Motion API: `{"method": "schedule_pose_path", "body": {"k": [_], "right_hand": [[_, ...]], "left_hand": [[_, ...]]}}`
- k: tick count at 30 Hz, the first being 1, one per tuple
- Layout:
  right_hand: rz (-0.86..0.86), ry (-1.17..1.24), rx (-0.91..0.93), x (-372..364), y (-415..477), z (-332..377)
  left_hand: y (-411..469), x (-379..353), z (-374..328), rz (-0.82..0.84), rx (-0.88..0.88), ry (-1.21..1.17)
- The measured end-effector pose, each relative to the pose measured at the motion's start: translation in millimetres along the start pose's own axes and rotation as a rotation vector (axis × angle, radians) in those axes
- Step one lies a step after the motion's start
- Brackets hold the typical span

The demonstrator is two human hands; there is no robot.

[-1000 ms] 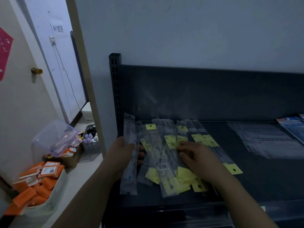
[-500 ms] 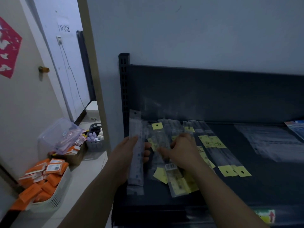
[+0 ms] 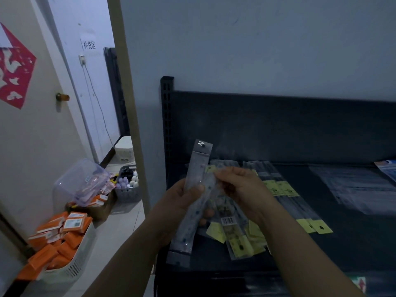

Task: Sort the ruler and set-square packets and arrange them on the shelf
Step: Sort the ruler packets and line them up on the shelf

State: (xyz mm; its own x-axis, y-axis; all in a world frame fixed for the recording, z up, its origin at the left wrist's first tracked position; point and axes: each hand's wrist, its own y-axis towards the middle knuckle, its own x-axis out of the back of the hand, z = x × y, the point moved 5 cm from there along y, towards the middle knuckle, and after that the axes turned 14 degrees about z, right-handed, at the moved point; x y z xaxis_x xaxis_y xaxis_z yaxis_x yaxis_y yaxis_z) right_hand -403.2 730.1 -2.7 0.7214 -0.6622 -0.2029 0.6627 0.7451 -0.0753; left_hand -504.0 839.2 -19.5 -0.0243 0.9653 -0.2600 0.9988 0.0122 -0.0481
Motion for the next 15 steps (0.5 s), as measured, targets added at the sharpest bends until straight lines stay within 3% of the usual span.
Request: {"method": "schedule_pose_path", "body": {"k": [6, 11, 15], "right_hand": [[0.022, 0.203, 0.109, 8, -3, 6], [0.005, 0.135, 0.185, 6, 1, 14], [-0.054, -0.075, 0.147, 5, 10, 10]], "left_hand": [[0, 14, 11, -0.204, 0.176, 0.040], [-1, -9, 0, 0.084, 0.113, -0.163], [2, -11, -5, 0.145, 0.091, 0.087]]}}
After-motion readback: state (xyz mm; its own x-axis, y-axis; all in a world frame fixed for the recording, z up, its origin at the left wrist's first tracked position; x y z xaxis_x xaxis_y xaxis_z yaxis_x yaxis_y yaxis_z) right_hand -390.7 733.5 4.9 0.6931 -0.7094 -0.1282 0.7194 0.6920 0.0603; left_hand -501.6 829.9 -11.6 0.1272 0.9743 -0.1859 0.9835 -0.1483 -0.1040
